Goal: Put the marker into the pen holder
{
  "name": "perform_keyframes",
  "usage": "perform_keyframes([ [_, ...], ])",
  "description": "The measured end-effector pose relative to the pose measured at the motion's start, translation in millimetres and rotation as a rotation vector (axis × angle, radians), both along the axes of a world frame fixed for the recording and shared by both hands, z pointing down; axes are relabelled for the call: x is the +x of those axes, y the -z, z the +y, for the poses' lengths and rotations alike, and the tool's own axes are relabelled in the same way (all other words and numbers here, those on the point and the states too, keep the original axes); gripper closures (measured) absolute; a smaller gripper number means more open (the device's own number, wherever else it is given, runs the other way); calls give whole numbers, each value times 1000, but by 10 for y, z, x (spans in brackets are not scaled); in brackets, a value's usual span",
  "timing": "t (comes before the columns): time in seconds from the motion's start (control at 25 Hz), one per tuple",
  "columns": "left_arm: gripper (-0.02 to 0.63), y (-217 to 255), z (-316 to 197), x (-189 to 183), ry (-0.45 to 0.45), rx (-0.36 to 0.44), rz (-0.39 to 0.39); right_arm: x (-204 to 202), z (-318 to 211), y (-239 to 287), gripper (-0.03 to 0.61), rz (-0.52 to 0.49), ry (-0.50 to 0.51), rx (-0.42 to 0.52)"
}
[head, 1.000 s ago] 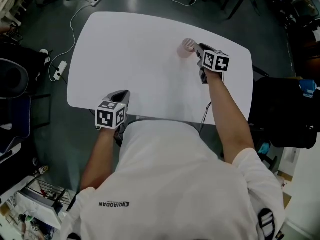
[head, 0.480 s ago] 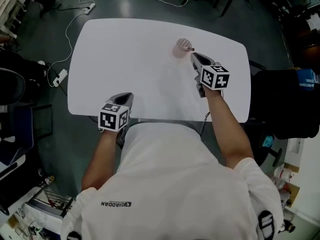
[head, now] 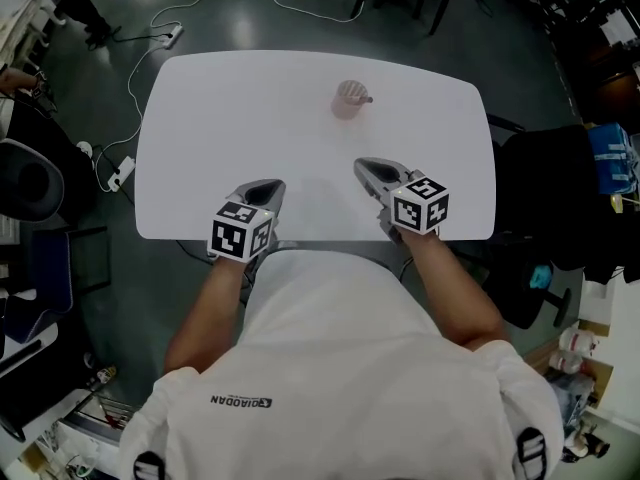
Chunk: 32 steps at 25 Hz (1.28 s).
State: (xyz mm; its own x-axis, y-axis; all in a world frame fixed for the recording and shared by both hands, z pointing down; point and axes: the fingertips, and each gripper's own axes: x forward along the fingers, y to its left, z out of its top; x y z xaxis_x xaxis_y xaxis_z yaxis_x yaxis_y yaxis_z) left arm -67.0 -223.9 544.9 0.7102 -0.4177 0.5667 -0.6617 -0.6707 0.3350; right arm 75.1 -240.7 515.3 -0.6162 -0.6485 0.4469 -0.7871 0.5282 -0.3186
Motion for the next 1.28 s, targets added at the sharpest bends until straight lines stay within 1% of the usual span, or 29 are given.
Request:
perform_keyframes([
  [0.08,588,49,130,129,-24,8,-4,-22,172,54,560,26,43,18],
  [0.16,588,81,296,292,-41,1,0,44,343,158,560,19,41,47],
  [0.2,588,103,383,396,-44,-18,21,110,434,213,560,4,29,58],
  [0.24,588,138,465,513,-43,-49,59,189,526,266,560,-11,14,66],
  [0.32,588,247,601,717,-30,-116,155,333,705,366,560,-32,-6,83],
  [0.36,588,304,664,775,-24,-130,183,378,792,416,560,-41,-12,93],
  [0.4,588,355,737,812,-22,-130,190,416,885,466,560,-52,-18,102],
  [0.48,588,441,922,902,-31,-103,170,536,1106,569,560,-81,-34,118],
  [0.56,588,519,1130,1065,-42,-68,139,752,1364,648,560,-108,-54,124],
  [0.72,588,540,1586,1355,-62,-9,78,1133,1892,585,560,-124,-80,103],
  [0.76,588,505,1717,1399,-67,-10,67,1193,2012,537,560,-121,-81,95],
  [0.84,588,425,1986,1470,-68,-36,68,1294,2240,447,560,-120,-83,83],
  [0.92,588,365,2200,1494,-52,-73,86,1367,2416,395,560,-126,-87,78],
  [1.0,588,332,2333,1473,-22,-91,91,1417,2534,369,560,-135,-89,78],
  [1.12,588,338,2481,1393,17,-87,80,1443,2702,350,560,-146,-85,74],
  [1.28,588,408,2586,1287,45,-56,69,1442,2848,357,560,-134,-73,83],
])
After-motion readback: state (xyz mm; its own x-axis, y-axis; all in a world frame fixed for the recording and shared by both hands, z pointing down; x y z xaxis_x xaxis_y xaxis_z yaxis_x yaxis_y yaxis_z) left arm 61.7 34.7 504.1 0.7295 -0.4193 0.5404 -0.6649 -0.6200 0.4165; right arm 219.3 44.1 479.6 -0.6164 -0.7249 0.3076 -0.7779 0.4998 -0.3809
